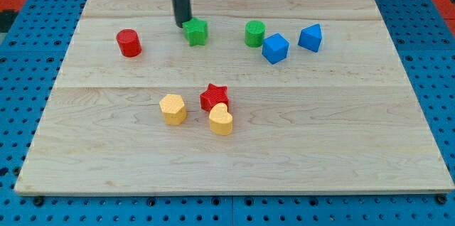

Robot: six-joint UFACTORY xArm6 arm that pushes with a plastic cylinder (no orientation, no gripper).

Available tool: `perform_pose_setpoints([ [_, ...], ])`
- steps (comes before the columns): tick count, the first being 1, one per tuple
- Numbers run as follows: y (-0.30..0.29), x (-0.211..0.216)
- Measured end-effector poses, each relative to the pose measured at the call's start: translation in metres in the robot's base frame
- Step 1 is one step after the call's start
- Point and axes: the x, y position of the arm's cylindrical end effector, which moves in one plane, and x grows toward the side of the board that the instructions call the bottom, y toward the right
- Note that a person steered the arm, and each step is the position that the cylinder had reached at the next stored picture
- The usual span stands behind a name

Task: Push the green star into the green circle

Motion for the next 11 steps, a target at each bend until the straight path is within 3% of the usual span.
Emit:
perform_pose_setpoints([
  [2,0.022,0.007],
  [3,-0.012,-0.003],
  [5,-0.021,0.034],
  [6,-0.008,0.035],
  [7,0.045,0.04],
  [8,0.046,0.04],
  [9,0.003,0.035],
  [10,-0.082,0.024],
  [11,-0.112,0.012],
])
